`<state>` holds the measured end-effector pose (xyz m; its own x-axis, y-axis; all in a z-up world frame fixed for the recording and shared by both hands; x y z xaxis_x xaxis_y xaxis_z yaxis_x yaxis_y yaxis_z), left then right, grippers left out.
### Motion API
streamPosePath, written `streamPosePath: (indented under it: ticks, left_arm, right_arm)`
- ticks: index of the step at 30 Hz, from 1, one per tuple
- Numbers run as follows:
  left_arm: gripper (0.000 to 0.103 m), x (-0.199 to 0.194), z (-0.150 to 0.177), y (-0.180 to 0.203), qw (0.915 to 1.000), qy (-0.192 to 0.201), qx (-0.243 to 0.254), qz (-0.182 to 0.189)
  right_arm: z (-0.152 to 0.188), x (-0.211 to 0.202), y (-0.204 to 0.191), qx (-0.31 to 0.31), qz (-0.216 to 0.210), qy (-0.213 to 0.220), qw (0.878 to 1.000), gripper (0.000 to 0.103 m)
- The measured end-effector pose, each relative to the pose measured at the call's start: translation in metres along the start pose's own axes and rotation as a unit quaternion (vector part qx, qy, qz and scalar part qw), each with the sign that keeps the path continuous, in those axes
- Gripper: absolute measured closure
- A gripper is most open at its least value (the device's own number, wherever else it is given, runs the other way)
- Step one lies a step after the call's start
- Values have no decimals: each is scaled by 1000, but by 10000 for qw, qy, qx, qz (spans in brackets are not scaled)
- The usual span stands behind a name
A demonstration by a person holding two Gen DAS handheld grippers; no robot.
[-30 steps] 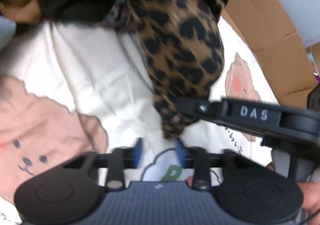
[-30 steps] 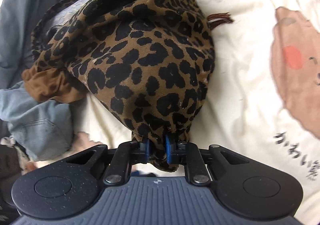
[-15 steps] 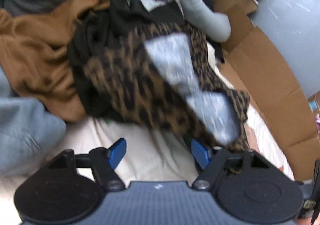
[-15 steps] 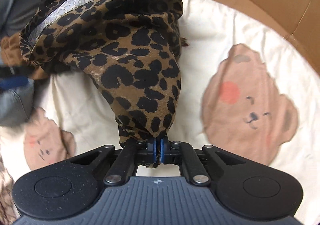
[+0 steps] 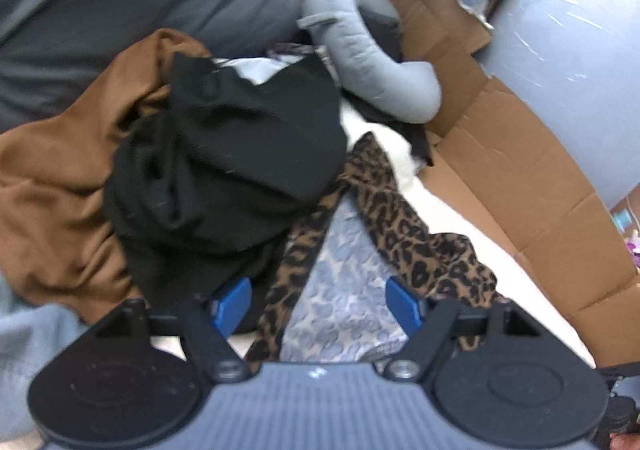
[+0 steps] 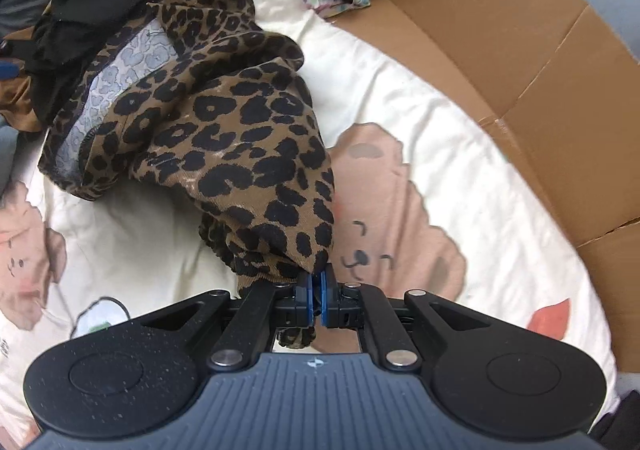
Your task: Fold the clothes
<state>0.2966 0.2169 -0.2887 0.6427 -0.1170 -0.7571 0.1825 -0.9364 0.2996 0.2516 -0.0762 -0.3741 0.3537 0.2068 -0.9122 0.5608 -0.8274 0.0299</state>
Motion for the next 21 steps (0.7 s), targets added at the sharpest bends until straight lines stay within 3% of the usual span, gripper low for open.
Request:
streamPosePath:
  ticks: [5, 9, 12, 21]
  left_arm:
    - [26, 10, 4, 26, 9995, -89, 255, 164]
    - [28, 24, 5, 41, 9985, -192, 421, 286]
    - [29, 33, 5, 50, 9974, -229, 563, 393]
    - [31, 69, 3, 63, 9973, -443, 312, 500]
  right_arm:
    - [11, -5, 4, 17, -38, 36, 10000, 101]
    - [23, -6, -1, 333, -299, 33, 9990, 92]
    - [30, -13, -4, 515, -428, 135, 9977, 61]
    - [33, -32, -1, 885, -645, 520, 9926, 60]
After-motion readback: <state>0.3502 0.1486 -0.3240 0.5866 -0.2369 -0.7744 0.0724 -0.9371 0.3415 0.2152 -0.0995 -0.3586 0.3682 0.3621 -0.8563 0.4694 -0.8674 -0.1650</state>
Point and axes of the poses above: each gripper's, at about its wrist camera, not at the fingertips, and x roughly the way its jaws point, y to its right, z to its underside, the point moved 8 cm from there along x, roughly the way its jaws point, and after that the axes turned 4 degrees about y, right-handed, at the moved point
